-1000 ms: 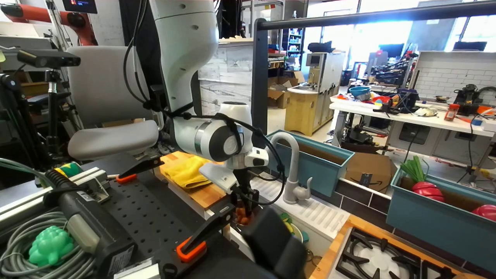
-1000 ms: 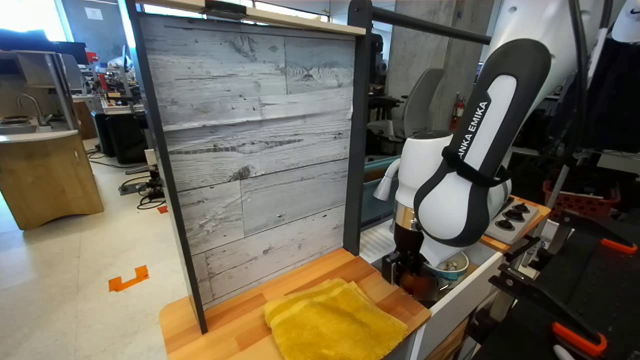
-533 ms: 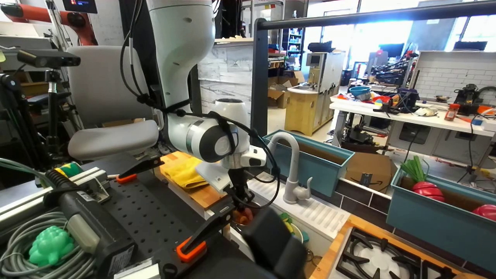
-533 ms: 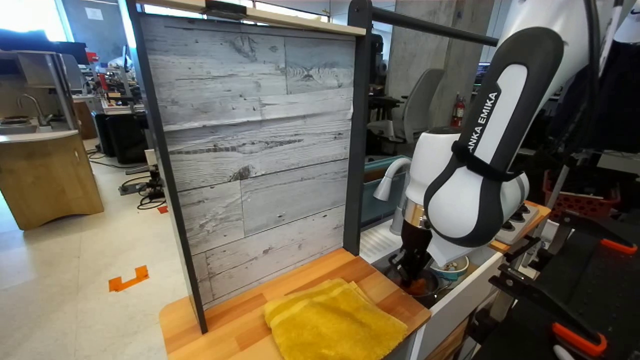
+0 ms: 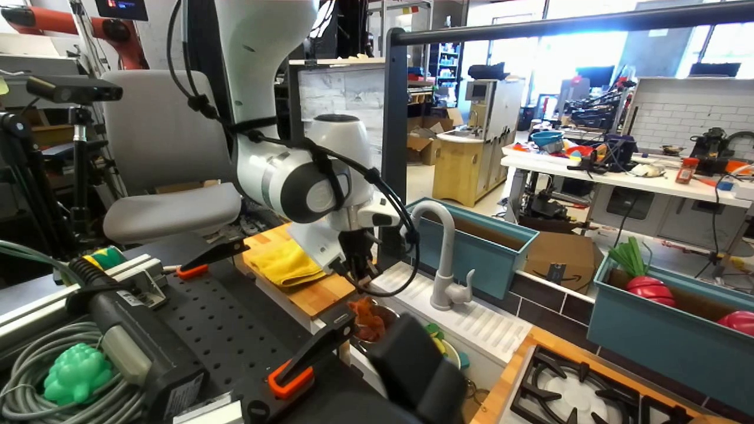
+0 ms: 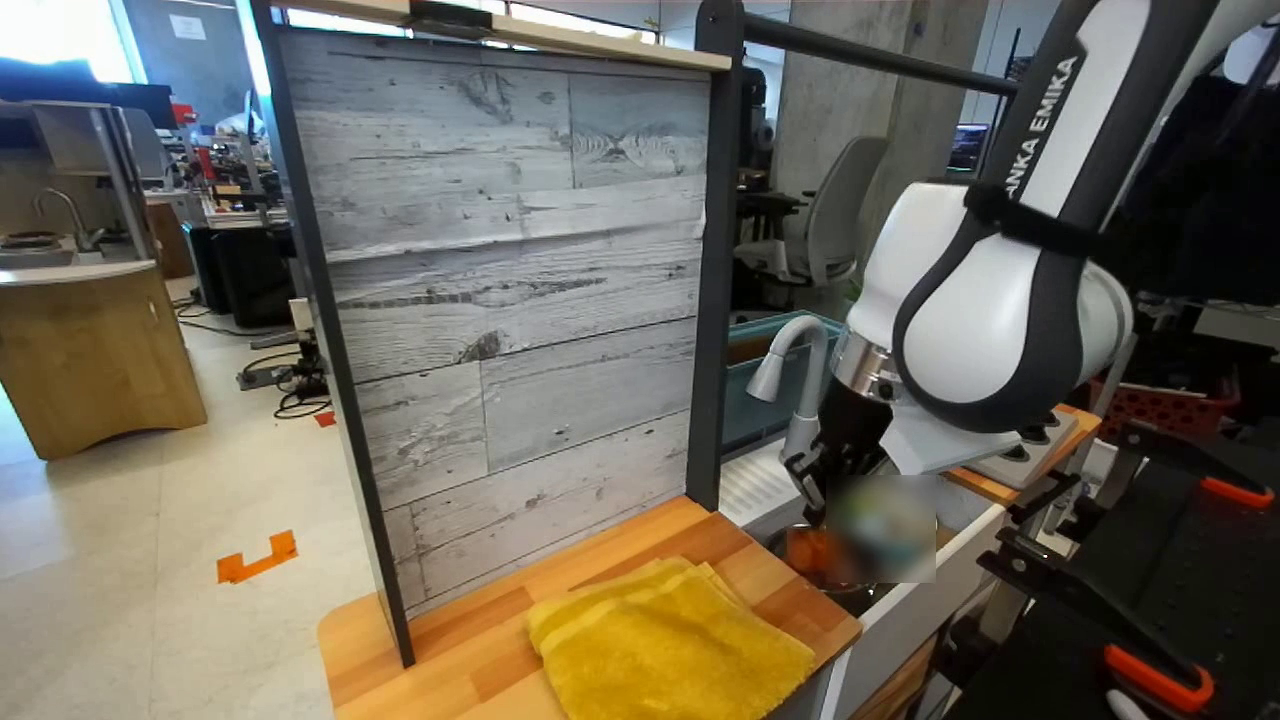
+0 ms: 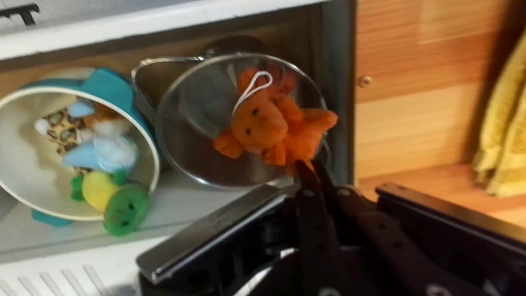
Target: Wipe the counter with the towel. Remove the things from the dishes in the sink and put them on the counter and the stove
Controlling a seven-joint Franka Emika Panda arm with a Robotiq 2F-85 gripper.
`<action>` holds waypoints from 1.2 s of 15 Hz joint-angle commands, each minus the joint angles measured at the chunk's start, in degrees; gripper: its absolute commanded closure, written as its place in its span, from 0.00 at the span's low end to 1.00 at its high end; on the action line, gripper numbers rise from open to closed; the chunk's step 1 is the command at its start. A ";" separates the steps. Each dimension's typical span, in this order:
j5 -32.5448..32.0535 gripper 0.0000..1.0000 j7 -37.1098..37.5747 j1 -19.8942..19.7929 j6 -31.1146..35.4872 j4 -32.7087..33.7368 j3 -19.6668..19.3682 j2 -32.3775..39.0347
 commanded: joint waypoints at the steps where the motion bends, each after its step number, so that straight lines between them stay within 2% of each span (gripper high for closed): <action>1: 0.70 1.00 -1.65 0.08 3.14 -4.62 2.16 -5.07; 3: 0.63 1.00 -1.71 -0.19 1.71 -4.96 2.90 -5.87; 8: -0.47 1.00 -2.86 -1.20 5.90 -8.30 7.70 -10.42; 12: 0.61 1.00 -1.99 1.56 7.62 -4.73 8.30 -9.34; 14: 1.52 1.00 -1.73 4.21 6.73 -1.97 6.57 -7.49; 15: 2.17 0.74 -1.65 5.96 4.74 -0.98 4.94 -7.11; 16: 2.26 0.73 -1.73 6.58 3.14 -0.10 4.08 -6.40; 18: 2.44 0.60 -1.54 7.56 0.43 0.77 2.22 -5.53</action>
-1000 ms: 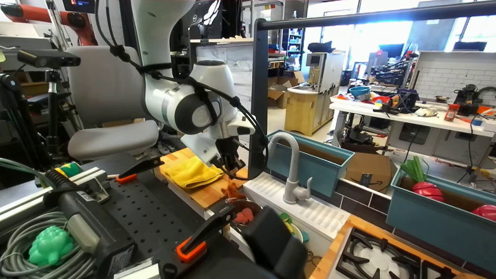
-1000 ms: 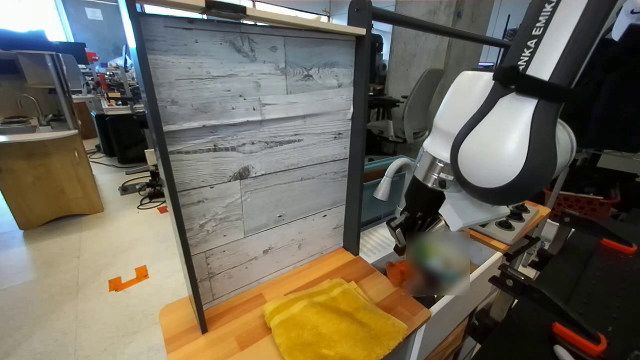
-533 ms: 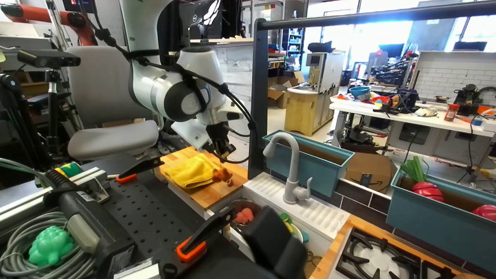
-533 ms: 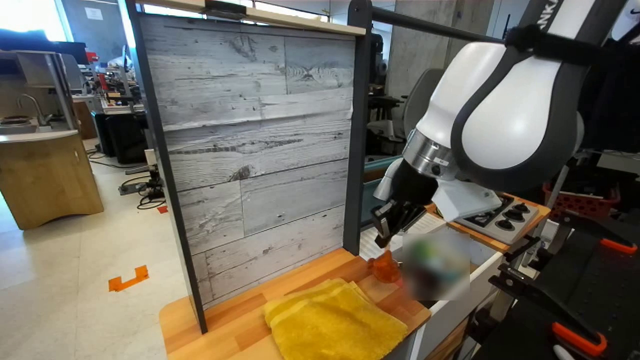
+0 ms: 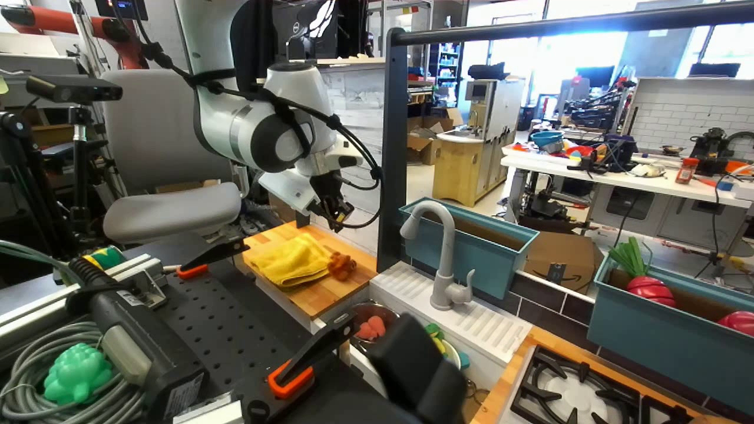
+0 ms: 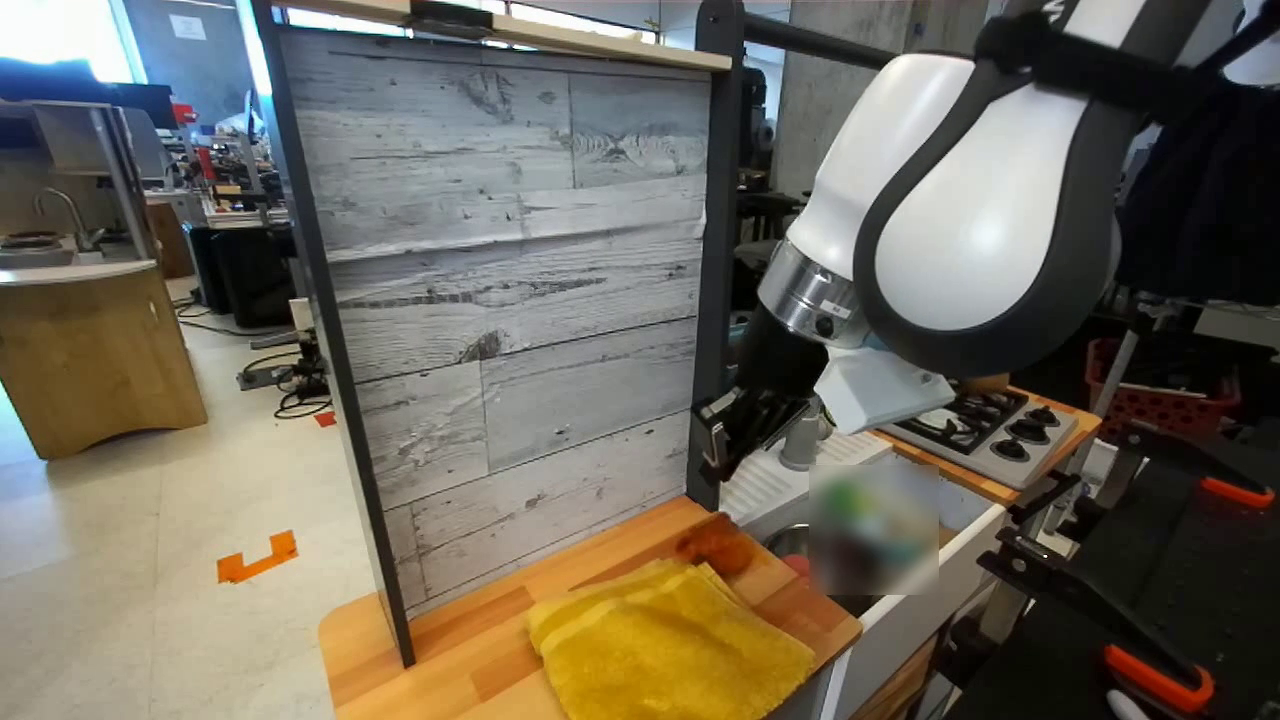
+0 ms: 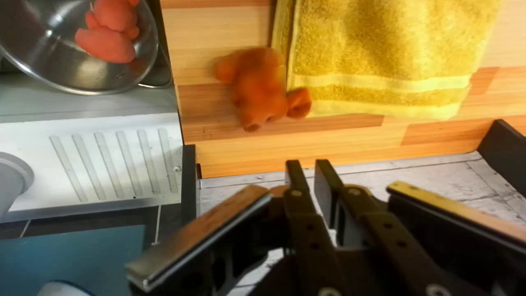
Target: Wipe the counter with the towel. Remove the things from the dishes in the sink and put them on the counter and the stove
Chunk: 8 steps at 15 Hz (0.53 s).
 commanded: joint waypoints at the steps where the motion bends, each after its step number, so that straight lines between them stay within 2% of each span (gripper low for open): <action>1: 1.70 0.53 0.21 2.10 -4.76 3.11 -3.08 2.41; 3: 2.33 0.38 0.98 1.98 -7.52 2.73 -4.22 2.08; 4: 2.87 0.32 1.86 2.95 -9.27 1.85 -6.24 1.28; 8: 3.46 0.02 4.05 2.56 -11.16 -0.76 -10.83 -0.10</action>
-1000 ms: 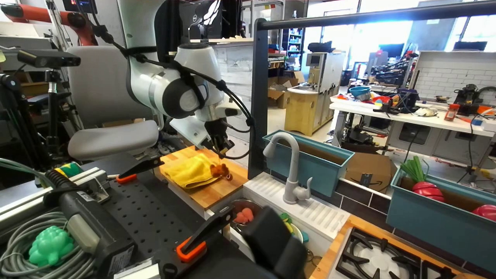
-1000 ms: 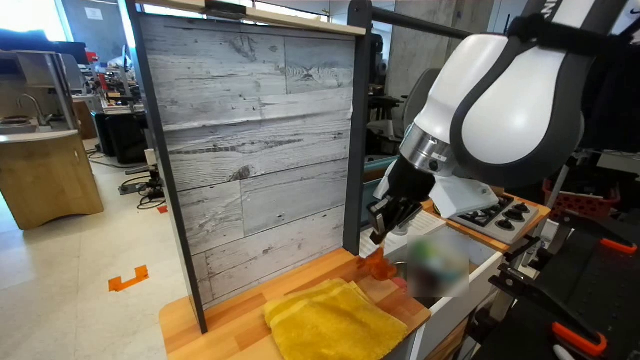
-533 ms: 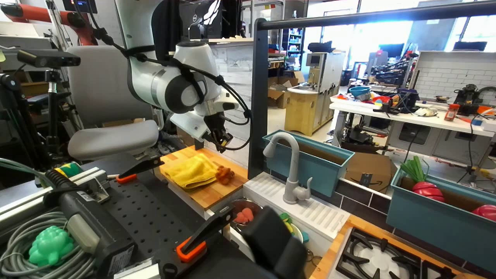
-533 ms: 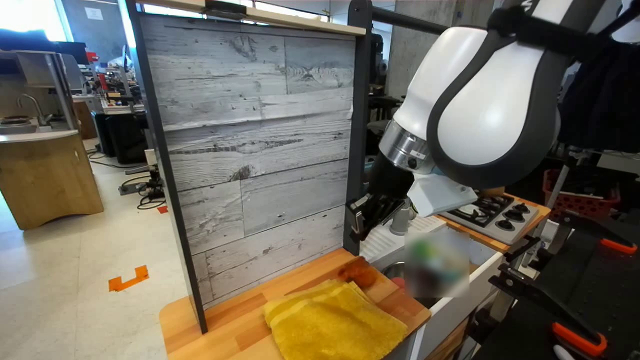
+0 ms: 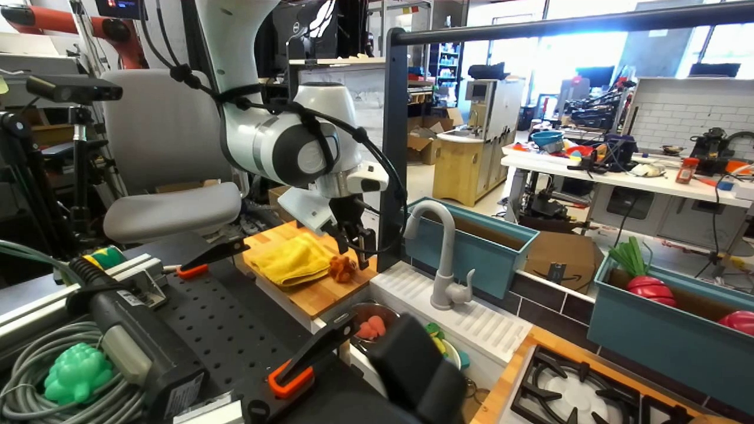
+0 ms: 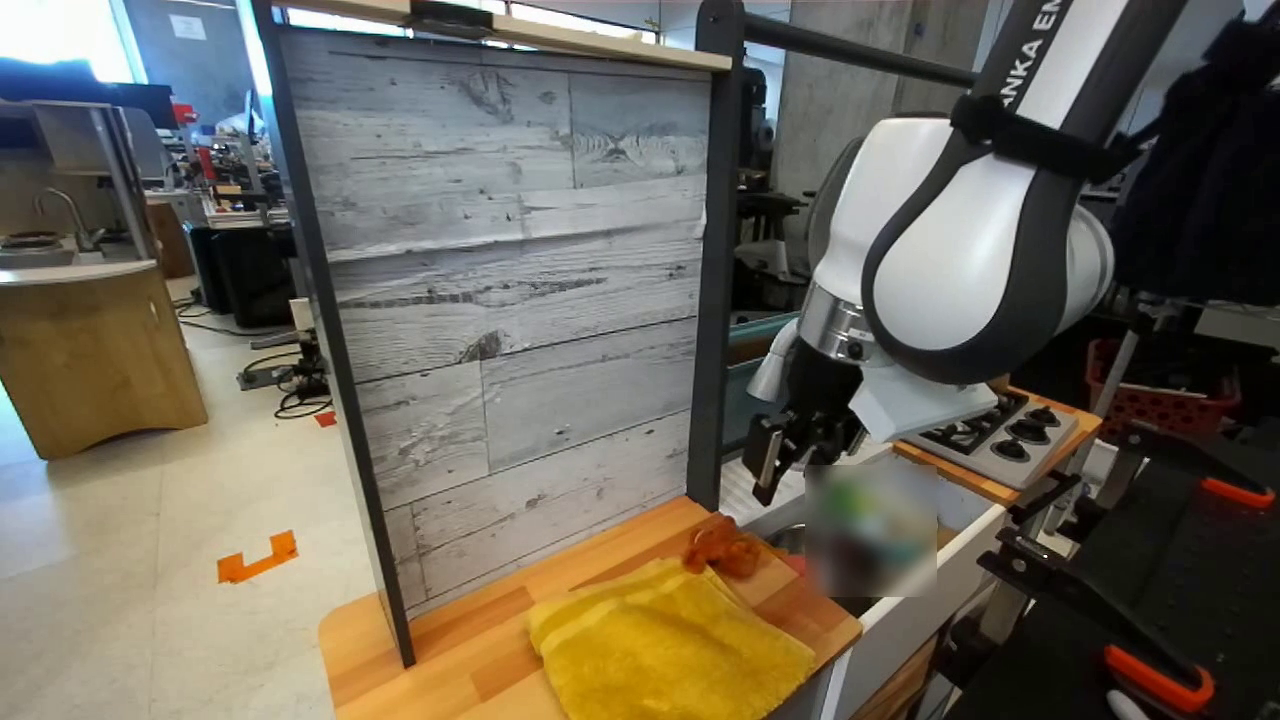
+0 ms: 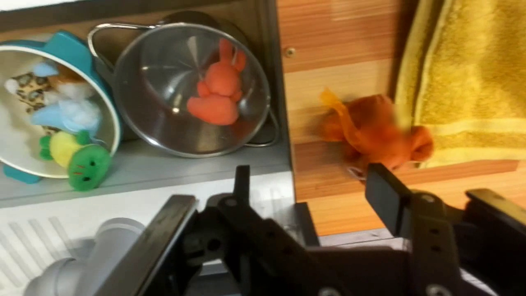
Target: Wipe the counter with the towel. Remove the things from the dishes in the sink and put them on the counter and the stove
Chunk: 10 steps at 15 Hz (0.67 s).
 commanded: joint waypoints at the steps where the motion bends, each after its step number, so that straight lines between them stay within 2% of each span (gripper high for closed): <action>1: 1.72 0.00 1.64 0.28 -2.54 -2.69 -3.69 -2.26; 3: 1.32 0.00 1.76 -0.66 -5.04 -2.08 -4.39 -1.27; 6: 1.02 0.00 1.08 -4.11 -9.54 1.53 -1.71 2.47; 10: 1.83 0.02 3.52 -4.21 -8.15 8.78 -2.35 10.51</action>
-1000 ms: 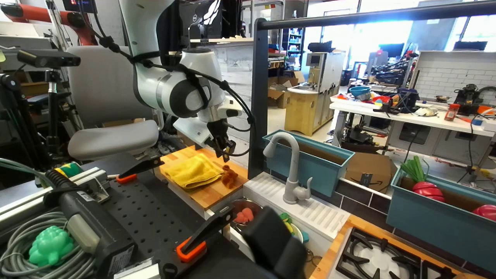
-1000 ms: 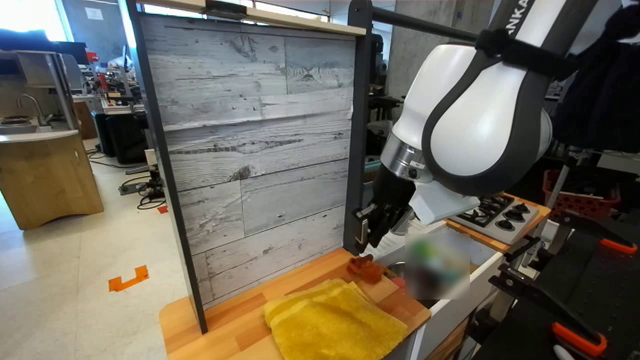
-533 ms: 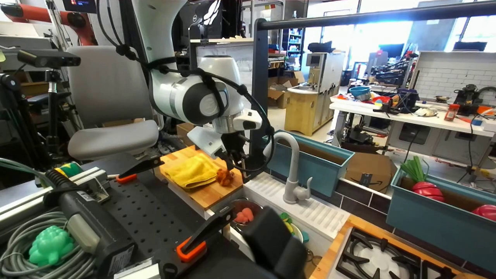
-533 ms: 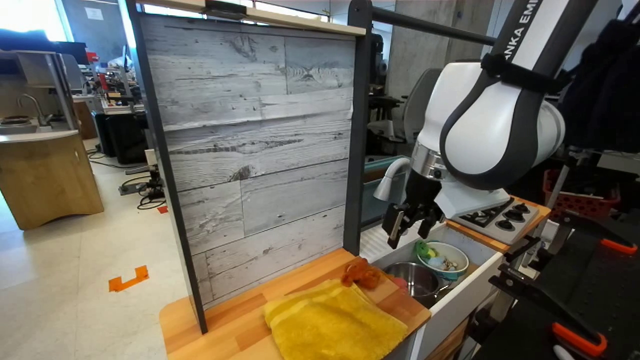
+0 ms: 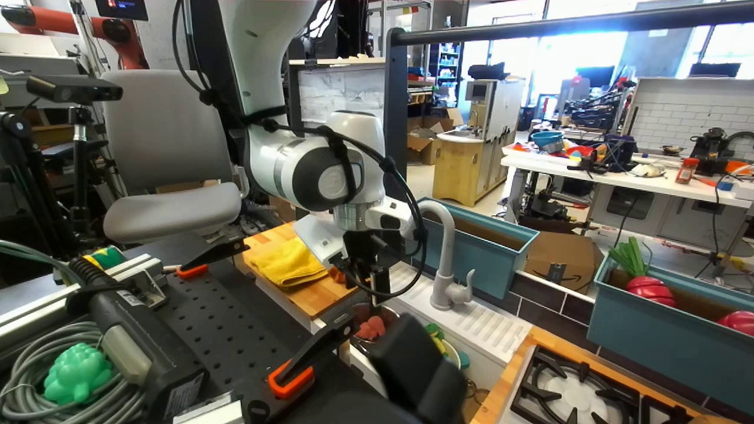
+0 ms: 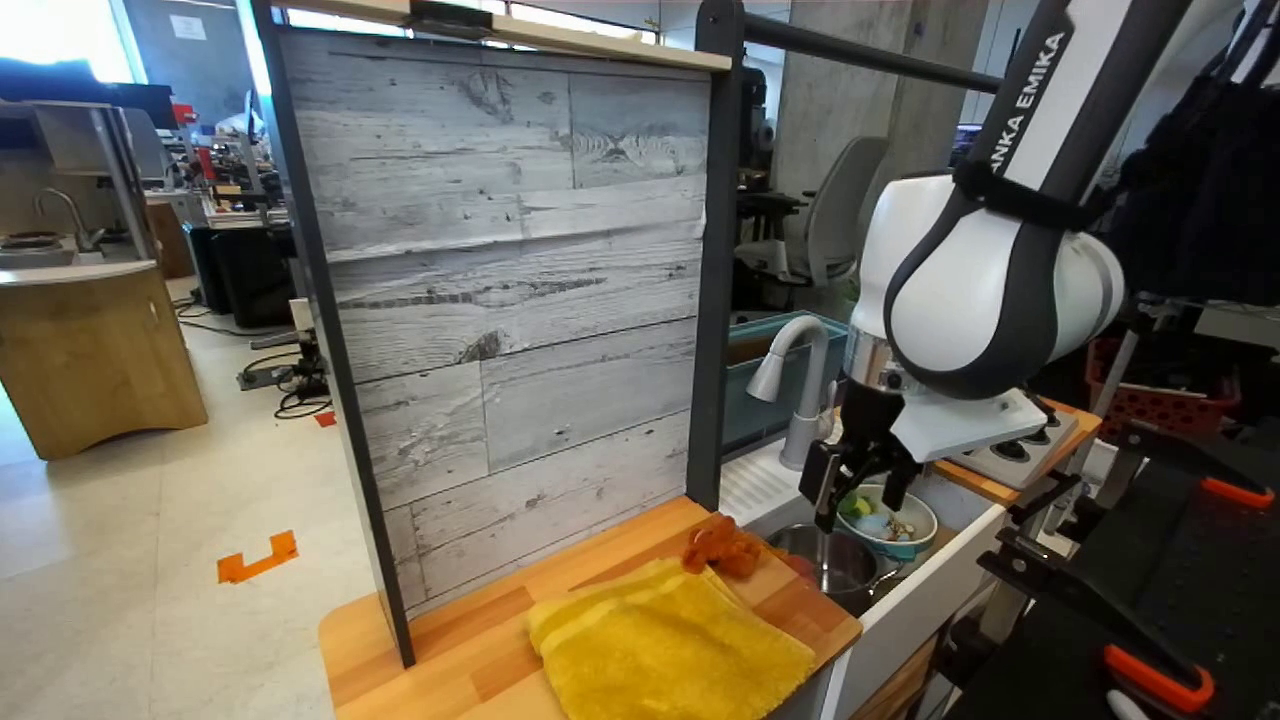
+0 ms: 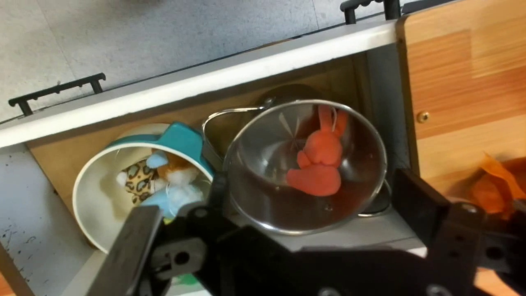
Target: Wipe the counter with the towel. Remove the things from the dishes in the sink and put them on the counter and the stove
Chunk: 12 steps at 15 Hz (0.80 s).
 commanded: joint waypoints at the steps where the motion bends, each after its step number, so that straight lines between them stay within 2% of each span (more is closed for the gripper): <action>1: 1.73 0.03 1.75 -0.75 -0.36 8.45 0.15 7.75; 2: 1.74 0.10 2.39 -0.48 -0.96 10.35 -0.26 9.41; 7: 1.73 0.10 4.32 0.21 -3.66 17.37 -0.68 16.23; 9: 1.82 0.15 4.79 0.35 -2.95 19.62 -0.63 18.45; 10: 1.92 0.23 5.02 0.40 -2.57 20.43 -0.54 19.27; 11: 1.88 0.39 5.15 0.49 -2.52 21.18 -0.59 19.96; 12: 1.88 0.41 5.21 0.47 -2.65 21.79 -0.54 20.52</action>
